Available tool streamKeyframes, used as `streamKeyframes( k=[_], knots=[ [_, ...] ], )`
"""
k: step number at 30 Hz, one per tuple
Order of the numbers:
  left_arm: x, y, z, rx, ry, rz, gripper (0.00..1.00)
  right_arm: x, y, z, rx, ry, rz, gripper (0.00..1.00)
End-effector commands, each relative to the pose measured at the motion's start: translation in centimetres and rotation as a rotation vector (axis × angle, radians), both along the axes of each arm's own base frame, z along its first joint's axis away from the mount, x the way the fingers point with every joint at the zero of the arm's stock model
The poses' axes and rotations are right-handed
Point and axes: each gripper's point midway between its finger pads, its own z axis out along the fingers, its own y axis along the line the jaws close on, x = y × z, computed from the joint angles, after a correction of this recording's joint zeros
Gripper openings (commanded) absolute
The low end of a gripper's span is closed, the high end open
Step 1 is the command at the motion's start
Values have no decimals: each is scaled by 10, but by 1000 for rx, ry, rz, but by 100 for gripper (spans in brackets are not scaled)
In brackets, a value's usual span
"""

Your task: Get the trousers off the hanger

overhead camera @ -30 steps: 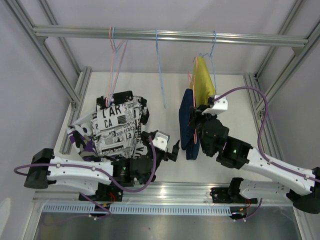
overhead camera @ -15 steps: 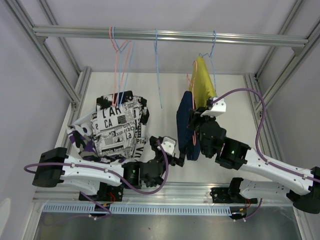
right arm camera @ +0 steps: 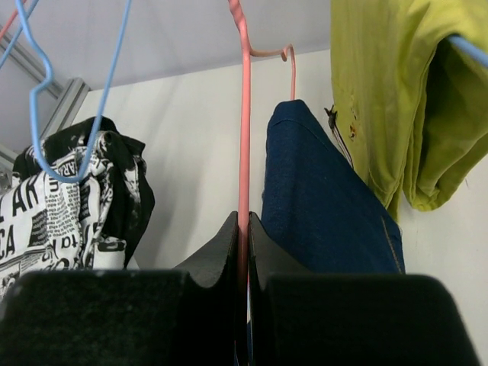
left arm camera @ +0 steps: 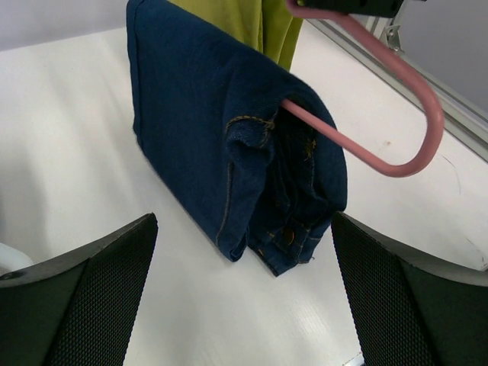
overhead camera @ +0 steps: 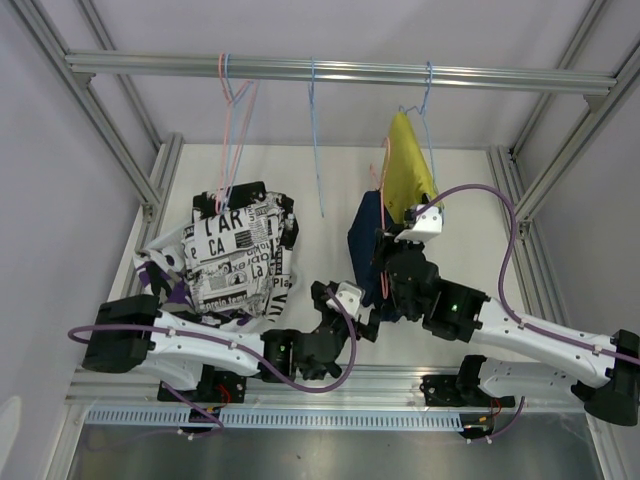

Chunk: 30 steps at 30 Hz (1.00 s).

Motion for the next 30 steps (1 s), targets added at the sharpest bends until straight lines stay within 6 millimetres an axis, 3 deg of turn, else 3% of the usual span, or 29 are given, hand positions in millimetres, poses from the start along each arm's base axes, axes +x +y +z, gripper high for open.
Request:
streamKeyframes(
  k=[1, 11, 16, 24, 30],
  knots=[
    [-4, -7, 2, -97, 34, 3, 99, 3, -2, 12, 115, -27, -49, 0],
    [3, -19, -5, -96, 0, 42, 99, 1, 3, 8, 146, -11, -25, 0],
    [20, -25, -9, -103, -11, 69, 99, -1, 2, 0, 112, 8, -21, 0],
    [56, -27, -7, -100, -45, 117, 99, -4, 0, 2, 117, 3, 2, 0],
    [66, -46, -11, -75, -87, 100, 99, -7, 5, 0, 133, 8, 33, 0]
  ],
)
